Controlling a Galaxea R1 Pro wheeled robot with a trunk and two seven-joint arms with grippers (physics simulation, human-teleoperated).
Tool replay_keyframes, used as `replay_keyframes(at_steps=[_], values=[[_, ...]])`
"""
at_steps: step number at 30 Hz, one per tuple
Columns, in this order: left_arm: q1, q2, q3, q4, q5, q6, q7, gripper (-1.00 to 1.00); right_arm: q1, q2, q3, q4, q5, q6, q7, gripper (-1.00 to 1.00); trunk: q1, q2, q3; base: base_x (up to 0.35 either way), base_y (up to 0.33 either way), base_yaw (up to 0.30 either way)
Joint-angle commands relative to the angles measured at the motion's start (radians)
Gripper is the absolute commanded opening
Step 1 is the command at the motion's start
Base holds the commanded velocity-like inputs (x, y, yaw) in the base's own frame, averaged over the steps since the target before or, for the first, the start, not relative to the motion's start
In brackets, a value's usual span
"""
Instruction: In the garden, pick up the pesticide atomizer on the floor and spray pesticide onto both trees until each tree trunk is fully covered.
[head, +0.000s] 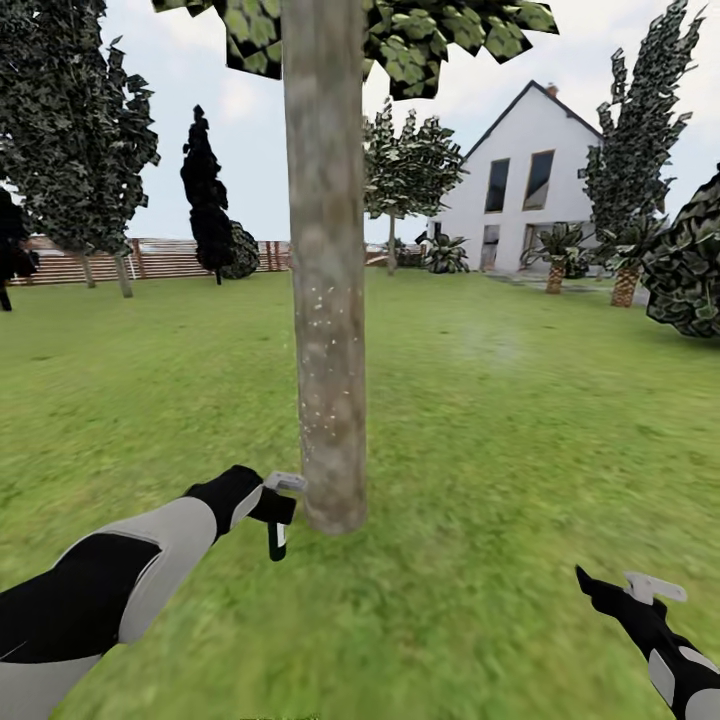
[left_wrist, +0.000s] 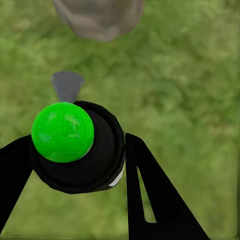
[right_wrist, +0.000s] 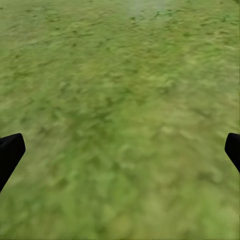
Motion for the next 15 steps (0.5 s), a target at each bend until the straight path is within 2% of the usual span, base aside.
replay_keyframes(at_steps=[1,5,11,15], values=[[0.0,0.0,0.0,0.0,0.0,0.0,0.0,-1.0,0.0,0.0,0.0,0.0,0.0,0.0,0.0,1.0,0.0,0.0,0.0,0.0,-0.316,0.255],[0.0,0.0,0.0,0.0,0.002,0.0,0.0,-1.0,0.0,0.0,0.0,0.0,0.0,0.0,0.0,1.0,0.0,0.0,0.0,0.0,-0.302,0.222],[0.0,0.0,0.0,-0.001,0.002,0.0,0.0,-1.0,0.0,0.0,0.0,0.0,0.0,0.0,0.0,1.0,0.0,0.0,0.0,0.0,-0.315,0.031],[0.0,-0.002,0.0,-0.001,0.002,0.001,0.0,-1.0,0.0,0.0,0.0,0.0,0.0,0.0,0.0,1.0,0.0,0.0,0.0,0.0,-0.322,0.196]])
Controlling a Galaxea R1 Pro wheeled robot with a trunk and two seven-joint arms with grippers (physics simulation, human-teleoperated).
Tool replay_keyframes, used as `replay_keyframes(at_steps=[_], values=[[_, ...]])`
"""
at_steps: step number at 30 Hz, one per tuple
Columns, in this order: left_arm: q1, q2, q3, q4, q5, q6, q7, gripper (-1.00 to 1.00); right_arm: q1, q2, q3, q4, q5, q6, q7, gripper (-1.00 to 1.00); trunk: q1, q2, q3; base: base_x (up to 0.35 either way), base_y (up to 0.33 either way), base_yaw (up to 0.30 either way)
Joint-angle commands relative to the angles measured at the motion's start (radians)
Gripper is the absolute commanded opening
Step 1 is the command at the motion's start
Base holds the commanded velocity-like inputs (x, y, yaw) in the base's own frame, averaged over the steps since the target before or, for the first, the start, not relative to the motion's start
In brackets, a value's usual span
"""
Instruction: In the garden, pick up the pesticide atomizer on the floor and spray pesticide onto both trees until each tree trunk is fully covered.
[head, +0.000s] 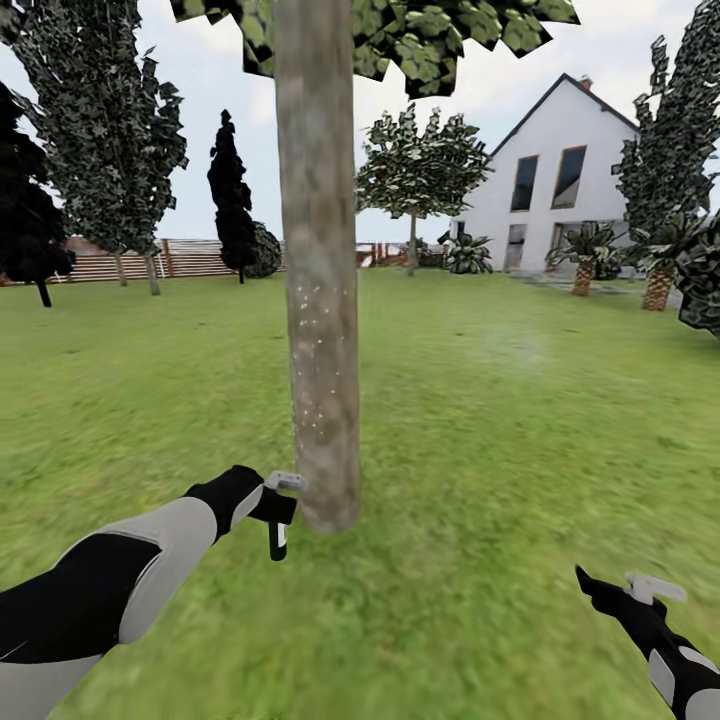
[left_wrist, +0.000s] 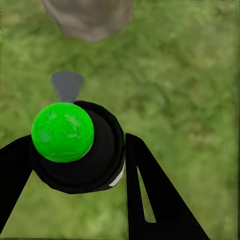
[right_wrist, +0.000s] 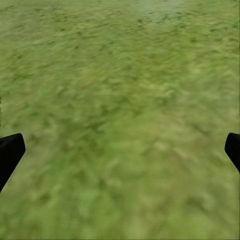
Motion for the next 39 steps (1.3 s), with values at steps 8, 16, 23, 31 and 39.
replay_keyframes(at_steps=[8,16,23,31,39], values=[[0.0,0.0,0.0,-0.001,0.0,0.0,0.0,-1.0,0.0,0.0,0.0,0.0,0.0,0.0,0.0,1.0,0.0,0.0,0.0,0.005,-0.322,0.253],[0.0,-0.003,-0.001,-0.001,0.0,0.0,0.0,-1.0,0.0,0.0,0.0,0.0,0.0,0.0,0.0,1.0,0.0,0.0,0.0,0.074,-0.322,0.255],[0.0,-0.006,-0.001,-0.001,0.0,0.0,0.0,-1.0,0.0,0.0,0.0,0.0,0.0,0.0,0.0,1.0,0.0,0.0,0.0,0.06,-0.322,0.248],[0.0,-0.008,-0.001,-0.001,0.0,0.0,0.0,-1.0,0.0,0.0,0.0,0.0,0.0,0.0,0.0,1.0,0.0,0.0,0.0,0.002,-0.322,0.035],[0.0,-0.008,-0.001,-0.001,0.0,0.0,0.0,-1.0,0.0,0.0,0.0,0.0,0.0,0.0,0.0,1.0,0.0,0.0,0.0,0.0,-0.323,0.084]])
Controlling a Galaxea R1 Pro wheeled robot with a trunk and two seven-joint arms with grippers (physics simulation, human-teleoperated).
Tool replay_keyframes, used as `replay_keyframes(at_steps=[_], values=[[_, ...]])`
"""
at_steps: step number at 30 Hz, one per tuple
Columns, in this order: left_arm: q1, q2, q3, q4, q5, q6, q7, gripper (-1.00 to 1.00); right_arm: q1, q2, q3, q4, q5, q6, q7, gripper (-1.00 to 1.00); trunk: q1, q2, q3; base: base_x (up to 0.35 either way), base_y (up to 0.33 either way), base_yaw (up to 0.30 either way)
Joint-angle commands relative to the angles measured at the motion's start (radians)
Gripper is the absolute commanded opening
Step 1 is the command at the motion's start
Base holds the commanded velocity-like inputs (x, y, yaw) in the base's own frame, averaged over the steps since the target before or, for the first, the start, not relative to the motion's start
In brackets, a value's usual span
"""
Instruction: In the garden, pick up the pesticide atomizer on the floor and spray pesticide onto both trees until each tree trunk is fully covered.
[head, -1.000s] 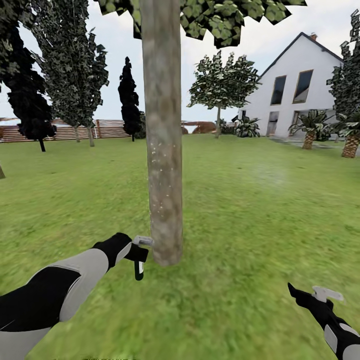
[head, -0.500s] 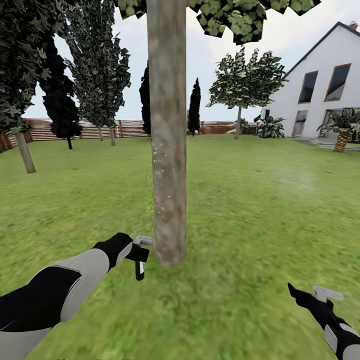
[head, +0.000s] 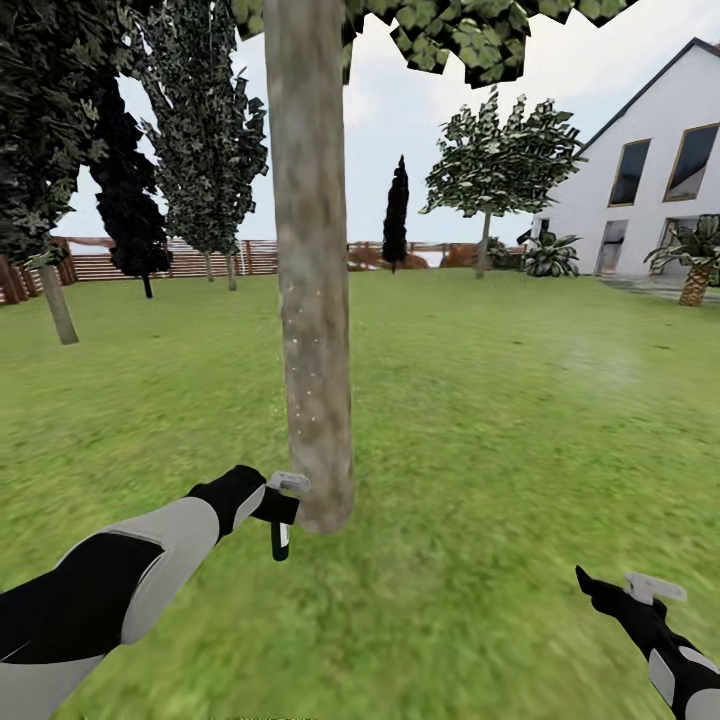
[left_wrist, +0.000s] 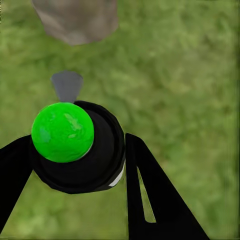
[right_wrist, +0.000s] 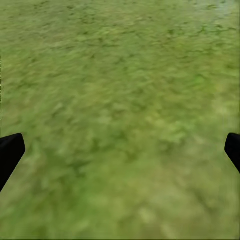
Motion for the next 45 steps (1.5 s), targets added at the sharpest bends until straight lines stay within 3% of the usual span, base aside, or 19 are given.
replay_keyframes(at_steps=[1,27,36,45], values=[[0.0,0.0,0.0,0.0,0.0,0.0,0.0,-1.0,0.0,0.0,0.0,0.0,0.0,0.0,0.0,1.0,0.0,0.0,0.0,0.0,-0.323,0.243],[0.0,0.0,0.0,-0.003,0.0,-0.001,0.0,-1.0,0.0,0.0,0.001,0.0,0.0,0.0,0.0,1.0,0.0,0.0,0.0,0.05,-0.322,0.255],[0.0,-0.002,0.0,-0.003,0.0,-0.001,0.0,-1.0,0.0,0.0,0.0,0.0,0.0,0.0,0.0,1.0,0.0,0.0,0.0,0.054,-0.131,0.242],[0.0,-0.014,0.0,-0.003,0.0,-0.001,0.0,-1.0,0.0,0.0,0.0,0.0,0.0,0.0,0.0,1.0,0.0,0.0,0.0,0.097,-0.3,0.023]])
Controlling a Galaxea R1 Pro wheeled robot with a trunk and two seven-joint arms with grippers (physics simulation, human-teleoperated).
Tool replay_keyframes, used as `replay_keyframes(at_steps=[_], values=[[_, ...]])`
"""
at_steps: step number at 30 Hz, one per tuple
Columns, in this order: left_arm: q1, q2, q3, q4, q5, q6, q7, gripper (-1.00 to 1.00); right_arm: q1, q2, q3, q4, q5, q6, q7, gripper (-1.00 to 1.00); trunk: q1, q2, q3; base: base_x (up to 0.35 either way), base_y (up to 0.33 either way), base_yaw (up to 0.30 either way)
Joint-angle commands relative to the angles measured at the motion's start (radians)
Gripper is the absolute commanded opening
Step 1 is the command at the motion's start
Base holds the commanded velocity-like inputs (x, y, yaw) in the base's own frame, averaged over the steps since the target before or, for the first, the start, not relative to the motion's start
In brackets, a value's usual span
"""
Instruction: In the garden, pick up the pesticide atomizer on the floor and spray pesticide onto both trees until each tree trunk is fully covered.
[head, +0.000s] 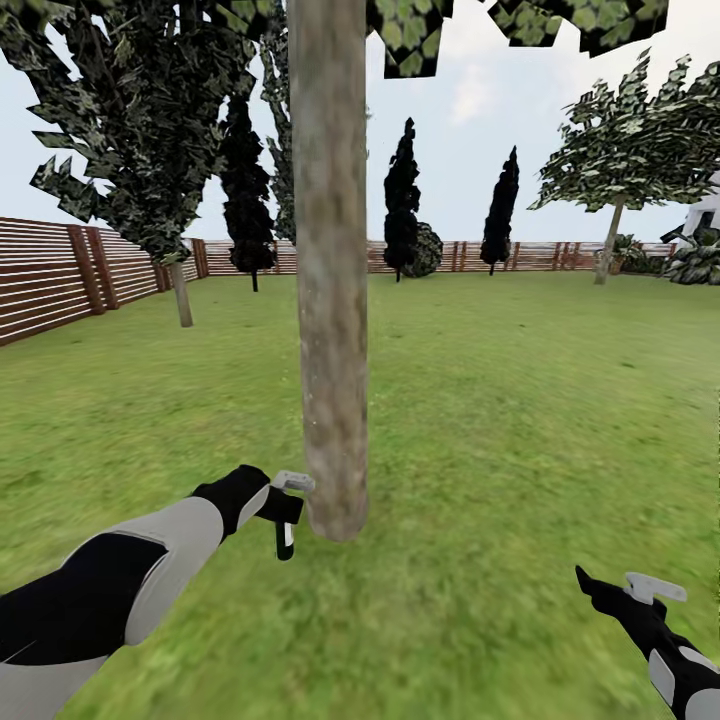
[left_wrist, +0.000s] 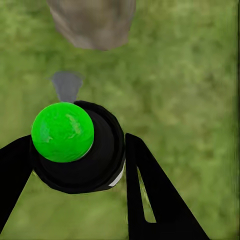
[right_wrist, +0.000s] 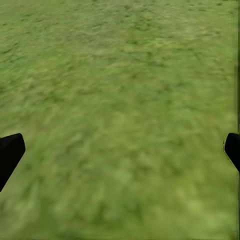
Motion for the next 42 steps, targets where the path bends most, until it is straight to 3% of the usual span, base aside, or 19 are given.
replay_keyframes(at_steps=[1,16,17,20,23,29,33,37,42], values=[[0.0,0.0,0.0,0.0,0.0,0.0,0.0,-1.0,0.0,0.0,0.0,0.0,0.0,0.0,0.0,1.0,0.0,0.0,0.0,0.104,-0.303,0.0],[0.0,0.004,0.005,-0.054,-0.003,0.012,0.013,-1.0,0.0,0.0,0.0,0.0,0.0,0.0,0.0,1.0,0.0,0.0,0.0,0.099,-0.22,0.074],[0.0,0.004,0.005,-0.095,-0.003,0.042,0.027,-1.0,0.0,0.0,0.0,0.0,0.0,0.0,0.0,1.0,0.0,0.0,0.0,0.004,-0.005,0.0],[0.0,0.003,0.005,-0.252,-0.004,0.231,0.055,-1.0,0.0,0.0,0.0,0.0,0.0,0.0,-0.001,1.0,0.0,0.0,0.0,0.001,-0.001,0.0],[-0.001,0.003,0.005,-0.339,-0.006,0.335,0.064,-1.0,0.0,0.0,0.0,0.0,0.0,0.0,-0.001,1.0,0.0,0.0,0.0,0.0,0.0,0.0],[-0.013,0.004,0.006,-0.357,-0.006,0.391,0.065,-1.0,0.0,0.0,0.0,0.0,0.0,0.0,-0.001,1.0,0.0,0.0,0.0,0.0,0.0,0.0],[-0.069,0.005,0.006,-0.357,-0.003,0.396,0.064,-1.0,0.0,0.0,0.0,0.0,0.0,0.0,0.0,1.0,0.0,0.0,0.0,0.0,0.0,0.0],[-0.141,0.005,0.006,-0.358,-0.003,0.466,0.063,-1.0,0.0,0.0,0.0,0.0,0.0,0.0,-0.001,1.0,0.0,0.0,0.0,0.0,0.0,0.0],[-0.236,0.003,0.006,-0.358,0.0,0.474,0.064,-1.0,0.0,0.0,0.0,0.0,0.0,0.0,-0.002,1.0,0.0,0.0,0.0,0.0,0.0,0.0]])
